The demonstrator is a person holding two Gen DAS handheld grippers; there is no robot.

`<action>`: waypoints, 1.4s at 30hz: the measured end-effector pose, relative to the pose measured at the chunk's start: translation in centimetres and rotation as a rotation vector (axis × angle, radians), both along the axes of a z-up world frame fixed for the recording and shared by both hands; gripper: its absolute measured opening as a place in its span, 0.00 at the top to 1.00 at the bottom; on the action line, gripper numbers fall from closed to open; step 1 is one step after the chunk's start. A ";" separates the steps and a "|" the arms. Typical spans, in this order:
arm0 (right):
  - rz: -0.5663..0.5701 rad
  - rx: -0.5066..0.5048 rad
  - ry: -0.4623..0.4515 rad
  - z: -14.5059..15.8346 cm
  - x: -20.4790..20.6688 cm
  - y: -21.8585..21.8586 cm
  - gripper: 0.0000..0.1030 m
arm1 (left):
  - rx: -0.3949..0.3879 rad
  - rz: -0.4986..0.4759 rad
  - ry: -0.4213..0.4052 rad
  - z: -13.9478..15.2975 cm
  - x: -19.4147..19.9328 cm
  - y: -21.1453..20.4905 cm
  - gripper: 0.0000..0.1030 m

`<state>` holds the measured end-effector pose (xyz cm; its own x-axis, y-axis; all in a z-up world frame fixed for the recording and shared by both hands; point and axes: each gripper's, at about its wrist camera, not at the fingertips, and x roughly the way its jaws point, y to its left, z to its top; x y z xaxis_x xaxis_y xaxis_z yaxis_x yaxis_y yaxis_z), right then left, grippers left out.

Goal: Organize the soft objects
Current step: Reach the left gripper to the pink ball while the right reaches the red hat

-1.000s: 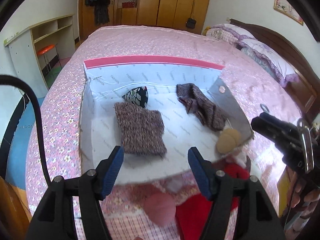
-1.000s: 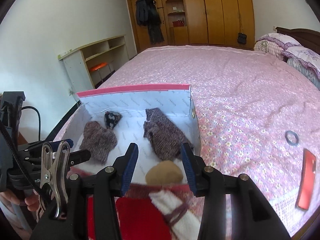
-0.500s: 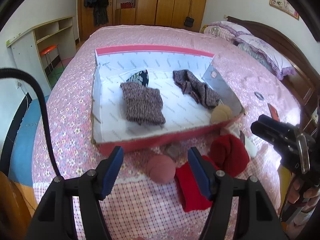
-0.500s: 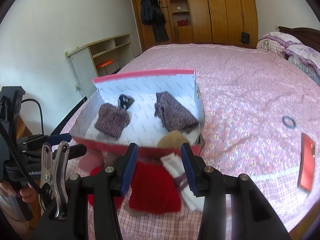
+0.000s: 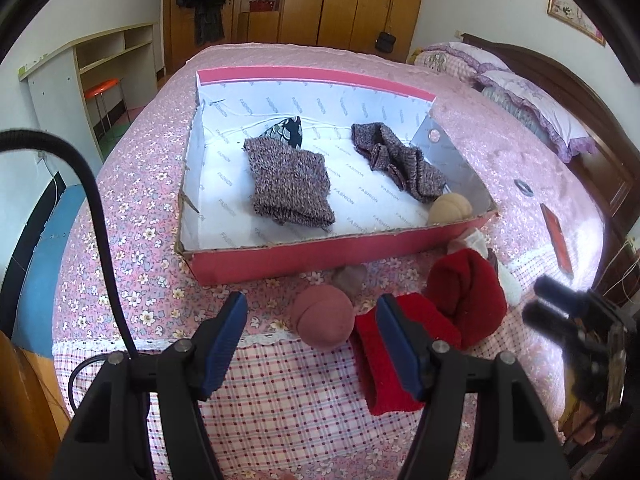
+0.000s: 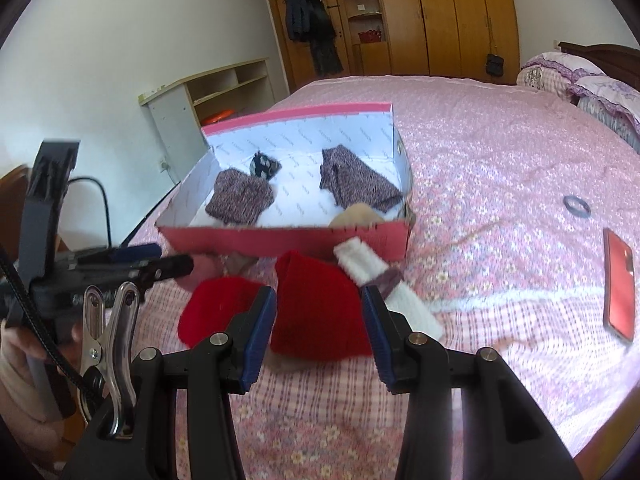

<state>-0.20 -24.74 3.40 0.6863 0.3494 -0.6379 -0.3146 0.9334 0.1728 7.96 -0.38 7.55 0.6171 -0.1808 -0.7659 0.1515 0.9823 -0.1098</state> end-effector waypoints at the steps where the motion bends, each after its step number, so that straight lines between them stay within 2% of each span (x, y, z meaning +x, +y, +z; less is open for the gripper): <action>1: 0.004 -0.006 0.001 -0.2 -0.2 0.0 0.56 | 0.003 0.000 0.000 -0.1 0.0 -0.1 0.32; 5: 0.016 -0.022 0.014 -1.4 -1.0 -0.2 0.56 | 0.043 0.010 -0.010 -0.6 0.1 -0.7 0.32; 9: 0.021 -0.021 0.032 -2.3 -1.4 -0.5 0.56 | 0.017 0.001 0.006 -1.2 0.3 -0.8 0.32; 13: 0.024 -0.011 0.049 -3.0 -1.6 -0.7 0.56 | 0.024 0.004 0.000 -1.6 0.4 -1.1 0.33; 22: 0.033 -0.013 0.064 -3.8 -1.8 -0.5 0.56 | 0.014 0.011 0.000 -2.1 0.9 -1.2 0.45; 28: 0.037 -0.021 0.070 -4.1 -1.8 -0.2 0.56 | -0.017 0.010 0.009 -2.6 1.1 -1.2 0.57; 35: 0.039 -0.011 0.077 -4.4 -1.7 -0.3 0.56 | -0.007 0.005 0.014 -3.1 1.2 -1.4 0.57; 39: 0.042 -0.013 0.079 -4.4 -1.7 -0.3 0.56 | -0.040 0.008 0.040 -3.6 1.6 -1.1 0.62; 42: 0.042 -0.015 0.079 -4.5 -1.7 -0.3 0.56 | -0.049 0.004 0.028 -3.5 1.3 -0.9 0.63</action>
<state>-1.91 -24.99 -1.06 0.6182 0.3672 -0.6950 -0.3396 0.9222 0.1853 9.23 -1.24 4.00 0.5961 -0.2159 -0.7733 0.1437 0.9763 -0.1619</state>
